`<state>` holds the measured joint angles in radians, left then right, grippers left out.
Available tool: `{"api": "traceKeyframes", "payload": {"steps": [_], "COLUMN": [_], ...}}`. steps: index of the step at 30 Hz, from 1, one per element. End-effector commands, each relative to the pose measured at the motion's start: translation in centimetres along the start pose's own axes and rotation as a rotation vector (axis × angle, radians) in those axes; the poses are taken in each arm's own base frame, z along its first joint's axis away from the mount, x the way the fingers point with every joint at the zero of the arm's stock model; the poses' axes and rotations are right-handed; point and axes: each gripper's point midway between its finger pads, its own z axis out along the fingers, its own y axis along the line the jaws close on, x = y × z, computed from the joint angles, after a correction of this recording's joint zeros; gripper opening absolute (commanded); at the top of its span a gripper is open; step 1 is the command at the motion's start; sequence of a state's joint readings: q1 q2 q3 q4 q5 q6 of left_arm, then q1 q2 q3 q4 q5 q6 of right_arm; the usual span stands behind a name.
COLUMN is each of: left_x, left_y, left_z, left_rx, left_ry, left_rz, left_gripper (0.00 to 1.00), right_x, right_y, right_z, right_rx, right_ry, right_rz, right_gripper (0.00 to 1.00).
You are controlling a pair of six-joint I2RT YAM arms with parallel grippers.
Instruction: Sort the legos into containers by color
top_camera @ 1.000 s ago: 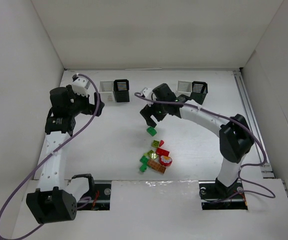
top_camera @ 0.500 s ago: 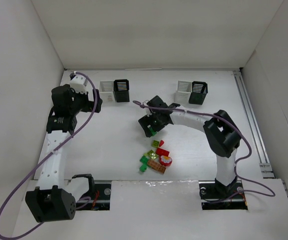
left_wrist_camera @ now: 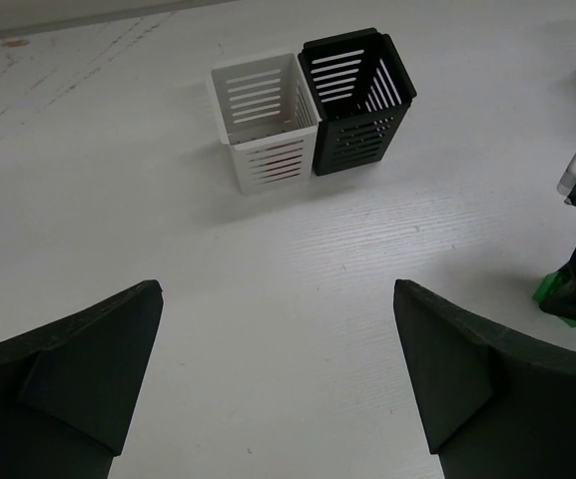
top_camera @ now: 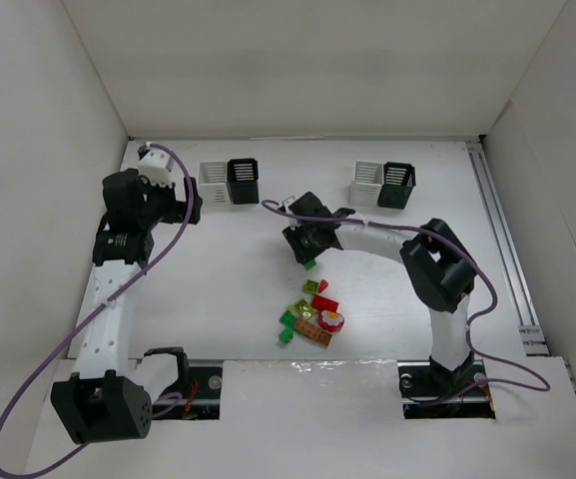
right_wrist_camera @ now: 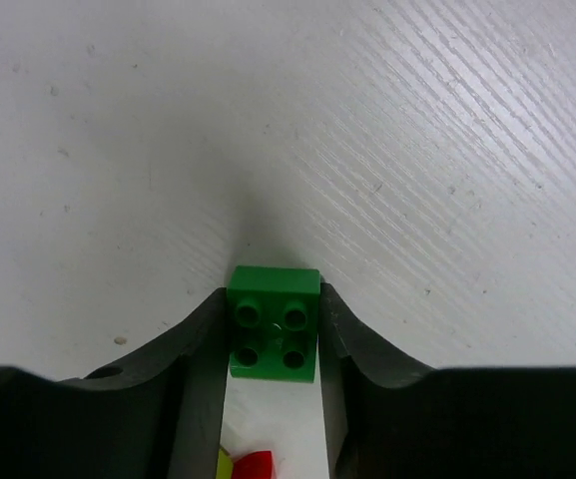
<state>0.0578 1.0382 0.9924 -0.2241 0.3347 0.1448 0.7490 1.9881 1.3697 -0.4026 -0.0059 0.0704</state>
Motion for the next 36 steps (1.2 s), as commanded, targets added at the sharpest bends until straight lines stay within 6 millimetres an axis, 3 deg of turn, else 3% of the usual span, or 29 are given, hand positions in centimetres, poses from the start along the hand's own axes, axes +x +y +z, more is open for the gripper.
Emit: {"api": "traceKeyframes", "payload": {"steps": [1, 3, 5, 7, 8, 10, 11, 13, 14, 15, 16, 19, 22, 23, 24, 26, 27, 30, 31, 35, 36], "left_x": [-2.0, -1.9, -2.9, -1.8, -2.4, -1.0, -1.5, -2.1, -2.7, -2.8, -2.6, -3.2, 0.5, 0.1, 1.0, 0.9, 0.7, 0.5, 0.5, 0.9, 1.3], "left_y": [0.1, -0.4, -1.0, -1.6, -1.8, -2.3, -2.8, -3.0, -4.0, -4.3, -4.4, -4.9, -7.6, -7.6, -9.1, -9.0, -8.9, -8.1, -7.9, -7.4, -7.7], "left_z": [-0.4, -0.6, -1.0, -0.6, -0.8, -0.6, -0.7, -0.9, -1.2, -1.5, -1.3, -1.1, 0.6, 0.5, 1.0, 1.6, 1.7, 2.0, 2.1, 2.4, 2.4], "left_rx": [-0.014, 0.012, 0.031, 0.078, 0.095, 0.137, 0.148, 0.141, 0.186, 0.194, 0.203, 0.227, 0.392, 0.393, 0.438, 0.396, 0.381, 0.336, 0.327, 0.289, 0.298], "left_ry": [-0.076, -0.078, -0.09, -0.018, -0.013, 0.049, 0.038, 0.019, -0.008, -0.022, -0.028, -0.049, 0.154, 0.142, 0.175, 0.171, 0.166, 0.163, 0.163, 0.17, 0.179], "left_rz": [0.034, 0.035, 0.043, 0.042, 0.069, 0.118, 0.127, 0.111, 0.13, 0.134, 0.136, 0.152, 0.188, 0.208, 0.216, 0.233, 0.216, 0.224, 0.234, 0.266, 0.268], "left_gripper": [1.0, 1.0, 1.0, 1.0, 1.0, 1.0, 1.0, 1.0, 1.0, 1.0, 1.0, 1.0, 1.0, 1.0, 1.0, 1.0, 1.0, 1.0, 1.0, 1.0, 1.0], "right_x": [-0.5, -1.4, -2.2, -3.4, -3.9, -6.2, -6.3, -8.4, -8.9, -8.8, -10.0, -10.8, -11.1, -11.2, -11.4, -12.5, -12.0, -12.4, -11.9, -11.7, -12.1], "right_y": [0.9, 0.6, 0.0, -1.4, -3.2, -5.8, -8.8, -12.0, -13.6, -16.8, -18.3, -23.7, -28.2, -29.0, -30.0, -31.1, -32.0, -32.8, -33.0, -33.5, -33.6], "right_z": [0.5, -0.6, -2.0, -4.8, -5.8, -9.2, -10.4, -14.0, -15.3, -16.4, -18.4, -21.7, -21.5, -21.5, -21.5, -21.9, -20.8, -20.2, -19.0, -17.3, -17.6], "right_rx": [0.026, 0.04, 0.045, 0.052, 0.049, 0.077, 0.102, 0.145, 0.171, 0.22, 0.241, 0.337, 0.38, 0.381, 0.393, 0.386, 0.387, 0.379, 0.374, 0.364, 0.366], "right_ry": [-0.021, -0.057, -0.09, -0.137, -0.152, -0.241, -0.256, -0.345, -0.369, -0.382, -0.432, -0.511, -0.526, -0.527, -0.536, -0.567, -0.543, -0.545, -0.521, -0.501, -0.511], "right_rz": [-0.036, -0.056, -0.065, -0.058, -0.017, 0.019, 0.077, 0.126, 0.152, 0.204, 0.212, 0.269, 0.32, 0.328, 0.335, 0.359, 0.383, 0.399, 0.406, 0.433, 0.43], "right_gripper": [0.35, 0.21, 0.16, 0.1, 0.09, 0.09, 0.09, 0.09, 0.09, 0.09, 0.09, 0.09, 0.09, 0.09, 0.09, 0.09, 0.09, 0.09, 0.09, 0.1, 0.11]}}
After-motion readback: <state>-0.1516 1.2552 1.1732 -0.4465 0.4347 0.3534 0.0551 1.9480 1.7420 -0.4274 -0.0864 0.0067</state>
